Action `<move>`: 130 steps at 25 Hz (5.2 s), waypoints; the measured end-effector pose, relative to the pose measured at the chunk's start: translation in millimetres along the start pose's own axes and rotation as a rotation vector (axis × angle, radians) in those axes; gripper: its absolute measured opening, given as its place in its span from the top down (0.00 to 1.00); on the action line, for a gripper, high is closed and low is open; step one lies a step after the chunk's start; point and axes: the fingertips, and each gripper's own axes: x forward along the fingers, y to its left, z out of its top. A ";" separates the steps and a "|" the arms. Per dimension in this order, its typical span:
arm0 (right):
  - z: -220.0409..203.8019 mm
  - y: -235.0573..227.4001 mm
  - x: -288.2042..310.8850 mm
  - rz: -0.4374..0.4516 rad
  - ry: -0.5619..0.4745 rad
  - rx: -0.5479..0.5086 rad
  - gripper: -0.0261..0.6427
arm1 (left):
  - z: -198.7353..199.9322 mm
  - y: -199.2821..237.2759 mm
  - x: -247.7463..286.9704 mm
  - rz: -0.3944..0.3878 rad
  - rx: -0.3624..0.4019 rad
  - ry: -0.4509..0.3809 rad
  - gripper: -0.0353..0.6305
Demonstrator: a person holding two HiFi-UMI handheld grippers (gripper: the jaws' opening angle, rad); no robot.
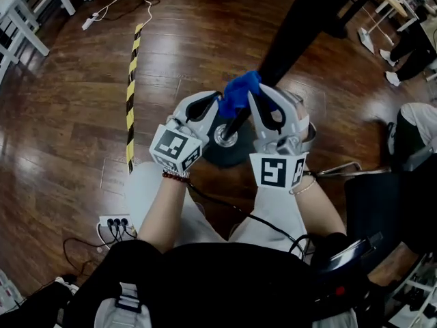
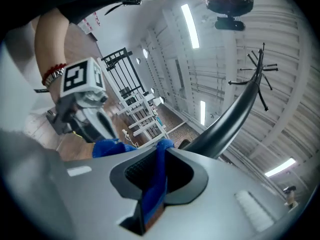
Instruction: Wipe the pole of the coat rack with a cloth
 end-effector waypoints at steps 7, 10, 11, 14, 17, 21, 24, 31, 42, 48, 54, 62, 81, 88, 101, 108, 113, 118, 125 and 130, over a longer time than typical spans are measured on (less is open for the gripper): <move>-60.8 92.4 -11.4 0.115 0.073 -0.075 0.89 | 1.4 34.0 -20.3 0.219 0.001 -0.070 0.94; -91.4 129.1 -5.4 0.131 0.144 -0.093 0.89 | 29.1 30.5 -10.3 0.185 0.053 -0.132 0.94; -100.6 144.8 -5.2 0.149 0.176 -0.078 0.89 | 26.8 29.7 -11.6 0.179 0.038 -0.139 0.94; -122.8 186.2 -6.0 0.177 0.239 0.020 0.89 | 7.8 39.2 -15.1 0.197 -0.021 -0.120 0.94; -145.1 214.8 -12.3 0.177 0.298 0.155 0.89 | 17.0 34.7 -10.7 0.182 -0.008 -0.149 0.94; -191.5 251.8 -26.0 0.206 0.449 0.414 0.89 | 10.3 24.7 -2.3 0.175 0.025 -0.115 0.94; -211.5 273.5 -27.2 0.229 0.530 0.616 0.89 | 3.7 22.2 -1.8 0.188 0.021 -0.075 0.94; -247.2 336.9 -20.8 0.257 0.694 0.902 0.89 | -7.4 13.3 0.6 0.159 0.035 -0.047 0.94; -308.2 336.3 -46.6 0.020 0.781 1.433 0.89 | -9.8 -3.9 -4.5 0.074 0.004 -0.044 0.94; -305.7 317.4 -36.3 -0.134 0.541 1.917 0.90 | -12.5 -14.3 0.8 0.044 0.063 -0.008 0.94; -267.0 250.5 -24.3 -0.125 0.056 2.215 0.90 | -1.3 -17.0 4.7 0.035 0.046 -0.074 0.94; -196.8 125.8 -26.4 -0.016 -0.008 1.902 0.90 | -9.1 -30.3 -2.9 -0.035 0.072 -0.007 0.94; 20.7 -185.9 1.0 0.133 -0.409 1.134 0.90 | 128.5 -53.6 15.3 -0.076 0.204 0.102 0.94; 85.1 -276.6 0.6 0.150 -0.553 0.906 0.90 | 147.1 -45.4 -2.5 0.014 0.215 0.092 0.94; 136.3 -328.7 -14.8 0.130 -0.603 0.732 0.90 | 203.0 -101.4 -12.4 -0.256 0.157 -0.175 0.94; 156.2 -380.2 -42.8 0.098 -0.491 0.748 0.90 | 323.8 -162.6 -21.2 -0.422 -0.009 -0.047 0.94; 179.3 -412.5 -122.6 0.116 -0.331 0.855 0.90 | 431.5 -142.7 -96.8 -0.051 -0.101 -0.018 0.94; 253.7 -442.1 -150.6 0.236 -0.248 0.813 0.90 | 542.7 -144.4 -114.4 0.153 -0.055 0.031 0.94; 348.1 -428.2 -161.3 0.241 -0.156 1.021 0.90 | 627.2 -200.2 -108.5 0.051 0.075 0.028 0.94; 348.1 -411.6 -160.7 0.200 -0.054 1.085 0.90 | 614.4 -205.4 -111.0 -0.047 -0.047 0.077 0.94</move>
